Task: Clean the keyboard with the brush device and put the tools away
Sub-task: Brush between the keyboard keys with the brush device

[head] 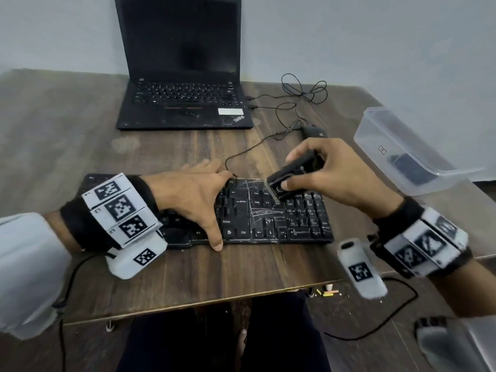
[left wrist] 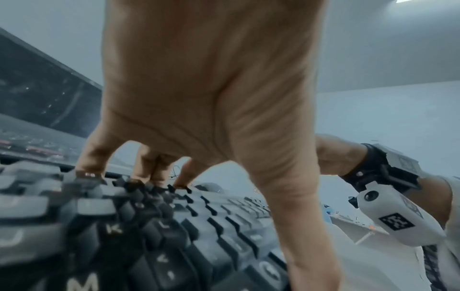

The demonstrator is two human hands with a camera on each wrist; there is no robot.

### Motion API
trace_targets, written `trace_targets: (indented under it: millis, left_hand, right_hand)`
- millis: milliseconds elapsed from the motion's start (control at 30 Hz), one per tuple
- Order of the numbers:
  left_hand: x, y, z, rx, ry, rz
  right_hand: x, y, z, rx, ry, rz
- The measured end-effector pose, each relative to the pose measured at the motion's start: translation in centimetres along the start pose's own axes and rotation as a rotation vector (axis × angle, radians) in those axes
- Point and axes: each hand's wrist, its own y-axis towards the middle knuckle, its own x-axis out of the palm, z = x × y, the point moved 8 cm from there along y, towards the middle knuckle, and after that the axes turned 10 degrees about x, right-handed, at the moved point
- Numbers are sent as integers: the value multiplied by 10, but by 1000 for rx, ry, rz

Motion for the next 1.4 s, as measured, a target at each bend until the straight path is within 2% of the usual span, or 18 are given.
trace_targets:
  millis: [67, 133, 233, 333, 467, 600, 733, 1100, 1300, 1400]
  left_hand:
    - [-6, -5, 2, 8, 122, 83]
    - [-10, -11, 3, 2, 196, 166]
    - [-8, -20, 4, -8, 198, 261]
    - [-4, -26, 4, -21, 156, 313]
    - [1, -29, -1, -46, 26, 297]
    - [1, -30, -3, -50, 0, 301]
    - [2, -27, -6, -51, -13, 266]
    - [-27, -12, -27, -60, 150, 381]
    - [-23, -10, -47, -8, -121, 331]
    - [-24, -11, -51, -8, -100, 330]
  right_hand:
    - [-4, -19, -3, -35, -5, 45]
    - [-6, -32, -7, -78, 96, 94]
    - [-2, -46, -15, -179, 180, 184]
    - [13, -47, -22, -225, 129, 213]
    - [22, -36, -29, -261, -28, 232]
    - [23, -26, -29, -228, 14, 272]
    - [35, -22, -29, -248, 31, 244]
    - [29, -3, -47, -350, 43, 367]
    - [45, 1, -56, -410, -73, 285]
    - [35, 5, -52, -370, -24, 327]
